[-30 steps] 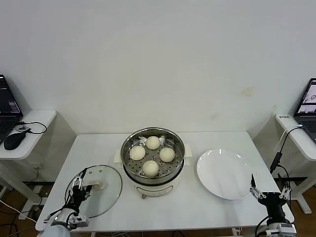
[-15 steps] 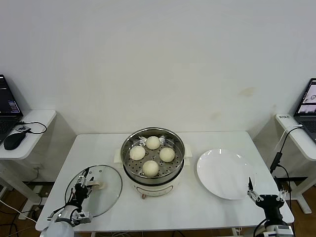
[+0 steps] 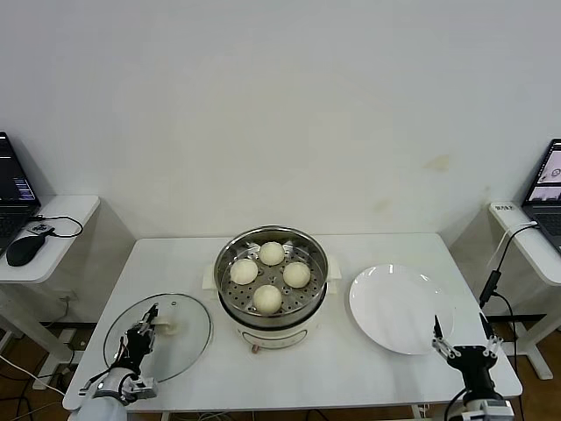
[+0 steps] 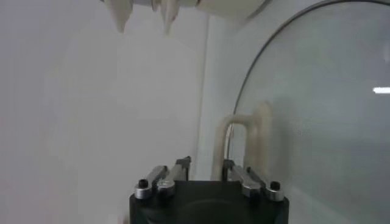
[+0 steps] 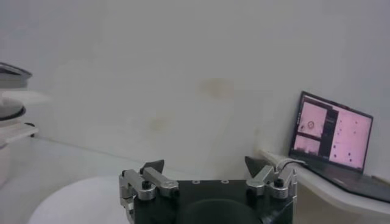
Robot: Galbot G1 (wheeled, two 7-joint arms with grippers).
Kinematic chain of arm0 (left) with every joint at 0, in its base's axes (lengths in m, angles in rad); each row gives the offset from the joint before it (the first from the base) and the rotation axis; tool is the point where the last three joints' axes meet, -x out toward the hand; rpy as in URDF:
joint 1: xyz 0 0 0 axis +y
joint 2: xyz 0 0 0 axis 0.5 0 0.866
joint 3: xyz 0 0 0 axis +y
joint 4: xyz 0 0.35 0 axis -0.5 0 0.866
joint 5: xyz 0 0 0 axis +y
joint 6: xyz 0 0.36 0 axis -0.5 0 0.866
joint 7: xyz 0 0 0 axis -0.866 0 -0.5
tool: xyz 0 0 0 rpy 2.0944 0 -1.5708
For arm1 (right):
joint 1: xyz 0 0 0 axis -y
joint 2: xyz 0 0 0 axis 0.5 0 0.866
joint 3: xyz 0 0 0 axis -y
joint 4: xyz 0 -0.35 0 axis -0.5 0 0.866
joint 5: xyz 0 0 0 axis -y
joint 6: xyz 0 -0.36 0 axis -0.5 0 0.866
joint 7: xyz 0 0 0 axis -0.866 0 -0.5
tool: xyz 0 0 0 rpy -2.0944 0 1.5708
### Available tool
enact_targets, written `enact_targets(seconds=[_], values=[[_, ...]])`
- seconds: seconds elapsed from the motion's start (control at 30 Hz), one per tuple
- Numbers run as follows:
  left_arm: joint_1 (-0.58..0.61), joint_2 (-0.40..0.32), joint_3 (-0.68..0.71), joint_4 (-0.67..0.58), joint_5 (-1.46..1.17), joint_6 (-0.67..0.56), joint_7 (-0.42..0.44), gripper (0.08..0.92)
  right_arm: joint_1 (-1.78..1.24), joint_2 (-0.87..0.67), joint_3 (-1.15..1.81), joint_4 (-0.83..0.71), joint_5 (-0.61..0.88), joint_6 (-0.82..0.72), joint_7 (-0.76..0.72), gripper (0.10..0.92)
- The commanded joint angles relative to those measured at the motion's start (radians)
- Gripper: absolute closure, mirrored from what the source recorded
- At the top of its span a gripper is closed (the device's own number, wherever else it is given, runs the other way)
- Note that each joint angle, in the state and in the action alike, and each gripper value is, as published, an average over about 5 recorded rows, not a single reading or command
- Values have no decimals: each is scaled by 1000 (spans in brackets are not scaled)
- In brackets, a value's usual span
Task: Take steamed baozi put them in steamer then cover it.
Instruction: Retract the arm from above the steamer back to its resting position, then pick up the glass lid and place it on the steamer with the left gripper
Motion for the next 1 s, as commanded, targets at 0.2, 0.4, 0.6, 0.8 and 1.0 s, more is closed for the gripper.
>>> enact_targets(seconds=[0.2,0.4,0.6,0.8,1.0], values=[[102,75,-142,-320,-12,94,64,853,-3,-5,-7,7,-3,-1,-4,203],[80,133,-200,-412,-30,164,164,853,-4,1,-17,10,-18,0,-6,203],[40,181,-165,-473,-44,233,249,853,-7,8,-31,13,-43,3,-7,202],[-18,222,-11,-538,-162,334,286,853,-11,30,-59,8,-116,17,-1,203],[-128,242,193,-530,-236,422,265,853,1,81,-81,-24,-211,50,26,203]])
